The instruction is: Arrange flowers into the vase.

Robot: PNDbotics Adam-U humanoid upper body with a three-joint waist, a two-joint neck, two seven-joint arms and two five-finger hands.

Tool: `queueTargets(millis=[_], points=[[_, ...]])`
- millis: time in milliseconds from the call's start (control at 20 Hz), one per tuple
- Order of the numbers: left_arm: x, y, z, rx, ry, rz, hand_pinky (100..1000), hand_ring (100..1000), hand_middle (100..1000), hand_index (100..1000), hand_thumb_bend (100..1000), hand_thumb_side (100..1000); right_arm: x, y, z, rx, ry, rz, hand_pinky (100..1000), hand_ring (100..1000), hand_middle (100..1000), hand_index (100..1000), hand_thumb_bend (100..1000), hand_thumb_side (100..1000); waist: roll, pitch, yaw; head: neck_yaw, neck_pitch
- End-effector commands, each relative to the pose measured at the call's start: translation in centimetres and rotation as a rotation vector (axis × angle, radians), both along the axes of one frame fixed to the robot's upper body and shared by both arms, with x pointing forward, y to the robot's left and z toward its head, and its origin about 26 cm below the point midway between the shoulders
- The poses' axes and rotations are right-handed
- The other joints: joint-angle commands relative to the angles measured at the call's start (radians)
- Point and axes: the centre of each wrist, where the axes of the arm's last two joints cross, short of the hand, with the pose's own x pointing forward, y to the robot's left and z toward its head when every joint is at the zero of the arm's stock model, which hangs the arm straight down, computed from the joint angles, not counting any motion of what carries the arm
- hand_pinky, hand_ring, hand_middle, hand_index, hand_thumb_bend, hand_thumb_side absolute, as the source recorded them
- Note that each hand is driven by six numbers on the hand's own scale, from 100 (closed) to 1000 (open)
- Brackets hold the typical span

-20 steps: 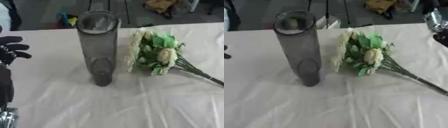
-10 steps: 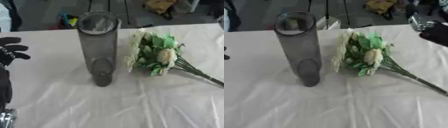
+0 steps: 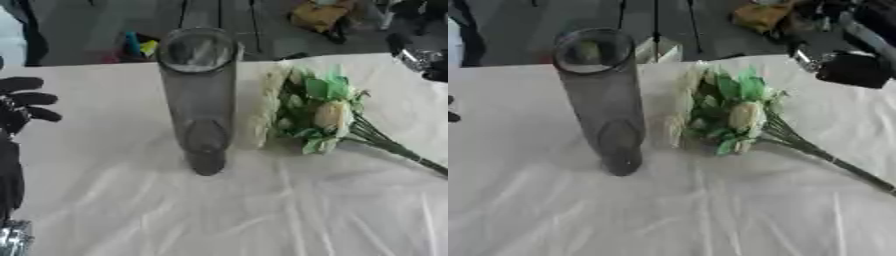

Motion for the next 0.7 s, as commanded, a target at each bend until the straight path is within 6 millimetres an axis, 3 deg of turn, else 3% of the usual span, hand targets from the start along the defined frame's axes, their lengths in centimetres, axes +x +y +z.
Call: queueTargets(millis=[50,450,700], points=[[-0.3,-0.2,0.5,0.017,-0.019,-0.017,513,620,653,931,100,1000,1.0,-0.5,0.7,-0.036,0.030,-0.025,772,827,806,947,209,1000,-0.003,-0.042,0.001,-0.006,0.000],[-0.3,-0.2,0.5,0.015,-0.019,-0.019,513,620,653,931,100,1000,2.0,-1.4,0.4,-0.069,0.158,-0.035,788,838,819,955,355,1000,-0.002,-0.042,0.001,-0.007,-0.003],[-0.3,-0.2,0.5,0.015,-0.018,-0.019,513,620,653,931,100,1000,1.6,-1.4,0.9,-0.071,0.189,-0.039,788,838,819,955,355,1000,-0.001,-0.042,0.000,-0.007,-0.003]])
